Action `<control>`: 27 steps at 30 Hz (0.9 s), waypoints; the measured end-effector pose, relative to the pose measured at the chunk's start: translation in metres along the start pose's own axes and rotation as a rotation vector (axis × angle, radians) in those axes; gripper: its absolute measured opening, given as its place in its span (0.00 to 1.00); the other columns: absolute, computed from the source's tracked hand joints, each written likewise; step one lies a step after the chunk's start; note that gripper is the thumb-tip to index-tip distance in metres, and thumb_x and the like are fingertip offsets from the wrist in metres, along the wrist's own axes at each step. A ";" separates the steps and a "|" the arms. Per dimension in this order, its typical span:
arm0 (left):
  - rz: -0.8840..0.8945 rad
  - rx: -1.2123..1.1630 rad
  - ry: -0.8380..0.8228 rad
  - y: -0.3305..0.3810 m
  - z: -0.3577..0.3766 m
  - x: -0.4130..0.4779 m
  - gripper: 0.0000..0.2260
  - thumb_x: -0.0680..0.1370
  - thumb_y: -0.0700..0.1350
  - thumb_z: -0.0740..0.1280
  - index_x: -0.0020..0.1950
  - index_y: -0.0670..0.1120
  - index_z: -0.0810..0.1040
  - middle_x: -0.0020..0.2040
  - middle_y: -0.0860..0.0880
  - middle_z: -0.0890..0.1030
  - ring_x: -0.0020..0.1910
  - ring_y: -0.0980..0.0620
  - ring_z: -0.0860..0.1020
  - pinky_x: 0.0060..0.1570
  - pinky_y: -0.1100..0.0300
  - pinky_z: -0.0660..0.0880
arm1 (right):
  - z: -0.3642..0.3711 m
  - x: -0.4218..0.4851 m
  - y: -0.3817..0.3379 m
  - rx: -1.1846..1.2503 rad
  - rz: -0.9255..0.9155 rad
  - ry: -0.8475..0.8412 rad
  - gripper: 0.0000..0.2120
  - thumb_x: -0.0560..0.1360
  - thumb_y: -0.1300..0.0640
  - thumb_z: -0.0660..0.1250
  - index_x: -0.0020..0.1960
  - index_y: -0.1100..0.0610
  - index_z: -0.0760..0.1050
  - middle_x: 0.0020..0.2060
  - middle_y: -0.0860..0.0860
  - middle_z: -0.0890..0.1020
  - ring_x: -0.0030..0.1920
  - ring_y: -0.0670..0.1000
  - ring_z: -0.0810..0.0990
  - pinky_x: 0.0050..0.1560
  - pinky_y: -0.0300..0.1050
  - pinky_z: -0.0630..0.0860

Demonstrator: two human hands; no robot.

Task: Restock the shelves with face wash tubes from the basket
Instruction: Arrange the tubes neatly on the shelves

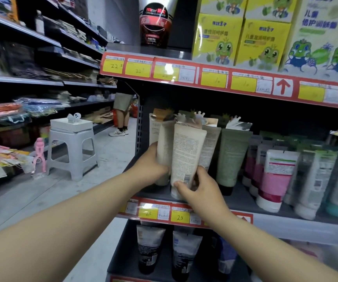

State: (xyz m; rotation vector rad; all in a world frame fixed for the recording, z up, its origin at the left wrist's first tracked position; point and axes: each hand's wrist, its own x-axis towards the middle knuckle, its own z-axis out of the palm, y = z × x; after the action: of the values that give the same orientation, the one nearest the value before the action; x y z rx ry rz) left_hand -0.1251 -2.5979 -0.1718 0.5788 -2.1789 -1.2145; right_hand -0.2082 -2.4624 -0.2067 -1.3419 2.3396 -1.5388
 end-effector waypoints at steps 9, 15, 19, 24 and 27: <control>-0.213 0.202 0.116 -0.017 -0.001 0.007 0.36 0.68 0.48 0.75 0.68 0.45 0.58 0.61 0.45 0.70 0.61 0.45 0.71 0.57 0.52 0.73 | 0.003 -0.001 -0.002 -0.033 0.038 0.002 0.19 0.71 0.49 0.70 0.59 0.49 0.70 0.55 0.43 0.80 0.54 0.43 0.79 0.57 0.46 0.77; -0.138 0.131 0.091 -0.024 -0.012 0.003 0.33 0.68 0.43 0.76 0.68 0.45 0.61 0.56 0.49 0.74 0.56 0.49 0.73 0.51 0.57 0.71 | 0.002 0.001 -0.007 -0.016 0.101 -0.024 0.22 0.70 0.48 0.72 0.59 0.51 0.68 0.57 0.45 0.79 0.55 0.45 0.78 0.58 0.47 0.77; -0.156 0.195 0.117 -0.027 -0.010 0.013 0.32 0.65 0.50 0.77 0.63 0.46 0.66 0.56 0.48 0.77 0.54 0.48 0.76 0.52 0.52 0.75 | -0.001 0.005 -0.021 -0.058 0.126 -0.096 0.28 0.69 0.49 0.74 0.62 0.55 0.63 0.56 0.47 0.75 0.55 0.47 0.76 0.55 0.41 0.75; -0.175 0.253 0.034 -0.044 -0.010 0.029 0.41 0.53 0.63 0.73 0.62 0.49 0.70 0.57 0.50 0.79 0.56 0.48 0.78 0.58 0.48 0.75 | -0.005 0.003 -0.032 -0.117 0.113 -0.301 0.32 0.74 0.56 0.65 0.72 0.50 0.53 0.60 0.48 0.73 0.55 0.45 0.74 0.54 0.37 0.71; -0.178 0.251 -0.020 -0.032 -0.019 0.015 0.29 0.65 0.48 0.76 0.63 0.46 0.72 0.57 0.48 0.79 0.57 0.48 0.77 0.57 0.54 0.73 | -0.005 0.006 -0.033 -0.176 0.077 -0.311 0.28 0.75 0.54 0.66 0.71 0.52 0.59 0.63 0.49 0.74 0.57 0.45 0.72 0.57 0.38 0.69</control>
State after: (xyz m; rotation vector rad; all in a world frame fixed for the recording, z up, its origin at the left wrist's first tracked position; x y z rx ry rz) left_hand -0.1208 -2.6350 -0.1874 0.8841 -2.3555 -1.0422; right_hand -0.1931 -2.4671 -0.1765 -1.3899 2.3367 -1.0366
